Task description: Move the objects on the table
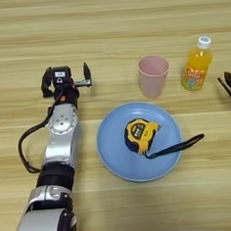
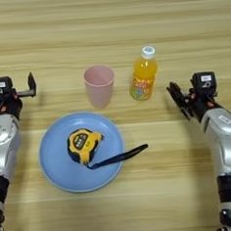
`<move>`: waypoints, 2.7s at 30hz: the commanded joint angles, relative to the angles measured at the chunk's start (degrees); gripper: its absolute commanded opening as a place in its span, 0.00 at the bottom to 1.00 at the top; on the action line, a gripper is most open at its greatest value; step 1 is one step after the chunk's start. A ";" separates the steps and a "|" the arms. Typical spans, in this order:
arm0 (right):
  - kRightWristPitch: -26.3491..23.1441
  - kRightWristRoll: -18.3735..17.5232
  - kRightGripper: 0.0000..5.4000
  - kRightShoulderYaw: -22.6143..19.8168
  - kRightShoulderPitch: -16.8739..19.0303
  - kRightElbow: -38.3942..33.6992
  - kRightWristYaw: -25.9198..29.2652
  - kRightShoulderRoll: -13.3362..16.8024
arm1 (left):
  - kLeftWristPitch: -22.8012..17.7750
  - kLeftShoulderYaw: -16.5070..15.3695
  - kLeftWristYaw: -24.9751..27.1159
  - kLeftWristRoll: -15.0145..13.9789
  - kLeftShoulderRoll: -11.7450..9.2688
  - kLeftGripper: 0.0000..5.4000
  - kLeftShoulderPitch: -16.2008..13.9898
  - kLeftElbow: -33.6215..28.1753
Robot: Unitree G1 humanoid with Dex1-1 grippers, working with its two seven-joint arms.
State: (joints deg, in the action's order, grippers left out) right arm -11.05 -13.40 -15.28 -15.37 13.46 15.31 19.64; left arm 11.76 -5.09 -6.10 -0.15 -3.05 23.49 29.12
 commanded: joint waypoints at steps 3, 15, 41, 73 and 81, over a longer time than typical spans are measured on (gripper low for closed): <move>11.41 -1.23 0.73 -1.66 -6.00 8.97 0.61 -2.64 | -0.02 0.79 0.16 0.69 0.11 1.00 -0.35 -1.29; 25.01 0.53 0.95 -0.76 -9.59 20.55 2.22 -2.41 | -0.10 0.85 0.17 0.35 0.06 1.00 -0.37 -1.44; 20.82 4.73 1.00 -1.29 -12.78 28.72 -10.79 -1.03 | 0.84 -0.15 1.47 -0.25 -0.85 1.00 0.52 0.68; 21.46 6.76 1.00 2.12 -11.31 23.08 -12.89 -4.96 | -31.30 4.55 29.32 -13.35 -15.64 1.00 -19.26 -53.11; 20.18 7.00 1.00 2.83 -11.28 21.41 -14.36 -6.52 | -34.58 17.55 33.99 -13.27 -14.56 1.00 -24.64 -54.40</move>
State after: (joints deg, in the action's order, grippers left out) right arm 10.43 -6.81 -12.92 -26.57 35.88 1.58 13.60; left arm -22.01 9.69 26.75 -13.85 -17.97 -0.89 -25.98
